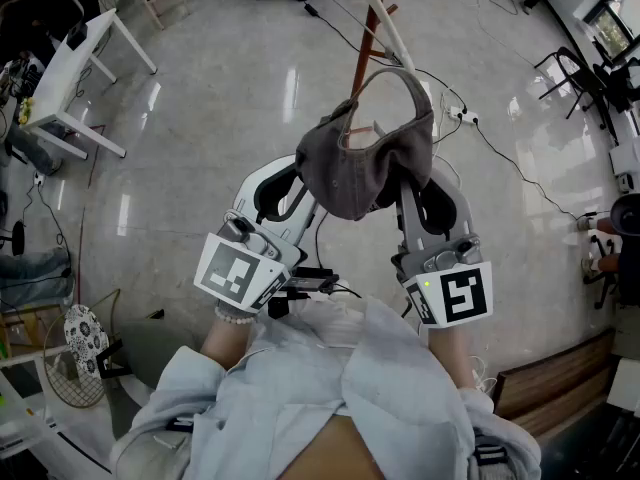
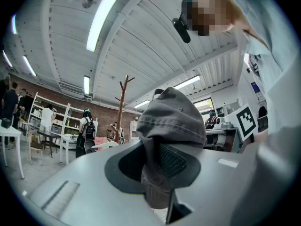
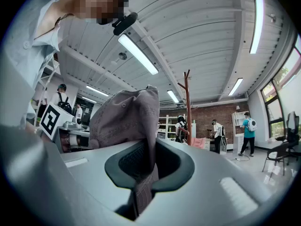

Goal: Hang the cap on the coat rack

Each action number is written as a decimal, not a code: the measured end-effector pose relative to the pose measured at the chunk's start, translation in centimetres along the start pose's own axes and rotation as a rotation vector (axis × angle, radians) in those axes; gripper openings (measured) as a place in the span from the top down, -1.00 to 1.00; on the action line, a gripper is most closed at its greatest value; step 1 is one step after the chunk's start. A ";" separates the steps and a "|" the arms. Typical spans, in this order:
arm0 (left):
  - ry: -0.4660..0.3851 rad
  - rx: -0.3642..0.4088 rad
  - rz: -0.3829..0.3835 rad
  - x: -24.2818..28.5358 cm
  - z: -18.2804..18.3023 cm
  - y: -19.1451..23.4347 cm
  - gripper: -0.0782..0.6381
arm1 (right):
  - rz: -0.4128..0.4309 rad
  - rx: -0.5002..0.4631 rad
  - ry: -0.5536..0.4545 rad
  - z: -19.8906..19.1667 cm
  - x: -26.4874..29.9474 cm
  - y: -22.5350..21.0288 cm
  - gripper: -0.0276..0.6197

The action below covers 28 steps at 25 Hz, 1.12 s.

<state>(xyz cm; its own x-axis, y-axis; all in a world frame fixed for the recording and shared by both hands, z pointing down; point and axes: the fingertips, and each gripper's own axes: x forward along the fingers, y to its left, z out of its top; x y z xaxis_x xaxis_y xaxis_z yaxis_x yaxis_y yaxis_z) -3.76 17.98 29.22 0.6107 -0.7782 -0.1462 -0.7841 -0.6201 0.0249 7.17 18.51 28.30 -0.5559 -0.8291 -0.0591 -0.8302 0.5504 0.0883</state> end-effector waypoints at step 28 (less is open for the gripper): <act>-0.009 -0.018 -0.042 -0.7 -0.1 1.2 0.58 | -0.078 -0.002 0.010 -0.1 0.7 1.3 0.81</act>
<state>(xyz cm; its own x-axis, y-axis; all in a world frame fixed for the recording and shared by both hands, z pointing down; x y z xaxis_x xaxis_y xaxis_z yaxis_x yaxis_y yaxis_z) -5.12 17.76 29.44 0.6419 -0.7506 -0.1564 -0.7558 -0.6539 0.0361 5.75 18.62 28.48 -0.4891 -0.8704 -0.0562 -0.8709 0.4838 0.0859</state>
